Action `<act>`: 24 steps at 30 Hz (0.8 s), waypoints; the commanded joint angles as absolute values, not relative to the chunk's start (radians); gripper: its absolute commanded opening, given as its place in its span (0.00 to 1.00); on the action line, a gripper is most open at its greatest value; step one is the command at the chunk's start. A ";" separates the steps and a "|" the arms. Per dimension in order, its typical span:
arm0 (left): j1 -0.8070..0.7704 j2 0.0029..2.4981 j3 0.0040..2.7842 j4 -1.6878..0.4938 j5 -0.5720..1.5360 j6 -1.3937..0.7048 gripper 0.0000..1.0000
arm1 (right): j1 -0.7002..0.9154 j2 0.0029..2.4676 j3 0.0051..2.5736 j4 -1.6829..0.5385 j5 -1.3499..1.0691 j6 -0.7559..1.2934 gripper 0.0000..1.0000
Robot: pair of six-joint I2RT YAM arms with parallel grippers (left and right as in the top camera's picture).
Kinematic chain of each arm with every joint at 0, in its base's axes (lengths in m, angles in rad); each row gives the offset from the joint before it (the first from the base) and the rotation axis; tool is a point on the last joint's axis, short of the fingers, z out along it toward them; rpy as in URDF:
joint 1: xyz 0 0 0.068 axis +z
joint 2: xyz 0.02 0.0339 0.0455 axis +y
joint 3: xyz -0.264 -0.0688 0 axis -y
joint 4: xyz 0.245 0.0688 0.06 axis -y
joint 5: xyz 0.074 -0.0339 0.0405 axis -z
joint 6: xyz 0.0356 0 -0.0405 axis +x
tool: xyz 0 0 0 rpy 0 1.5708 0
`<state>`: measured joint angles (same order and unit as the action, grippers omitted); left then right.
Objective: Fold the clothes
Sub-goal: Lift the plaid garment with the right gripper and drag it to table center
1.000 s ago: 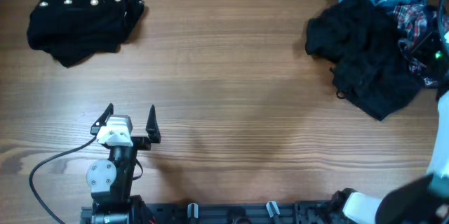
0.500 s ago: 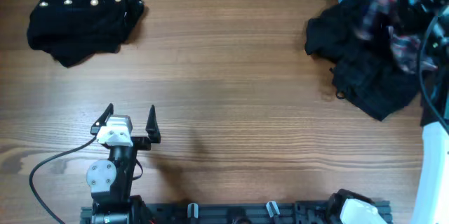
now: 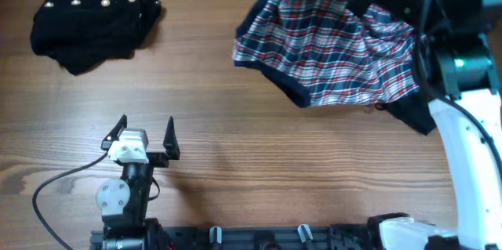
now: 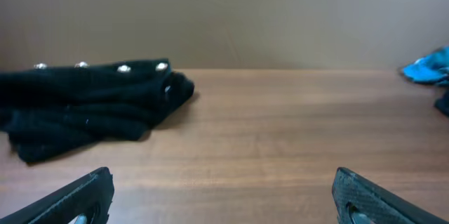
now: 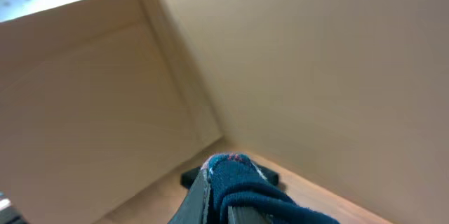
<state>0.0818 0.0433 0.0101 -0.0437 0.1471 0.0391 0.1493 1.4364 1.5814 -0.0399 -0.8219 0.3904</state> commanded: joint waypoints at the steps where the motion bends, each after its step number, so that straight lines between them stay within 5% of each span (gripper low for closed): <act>1: 0.090 0.043 0.006 0.001 0.233 0.024 1.00 | 0.227 1.495 1.689 -0.030 -0.855 0.402 0.04; 24: 0.090 0.149 0.470 -0.196 0.136 0.105 1.00 | 0.509 1.721 1.704 -0.021 -0.664 0.381 0.04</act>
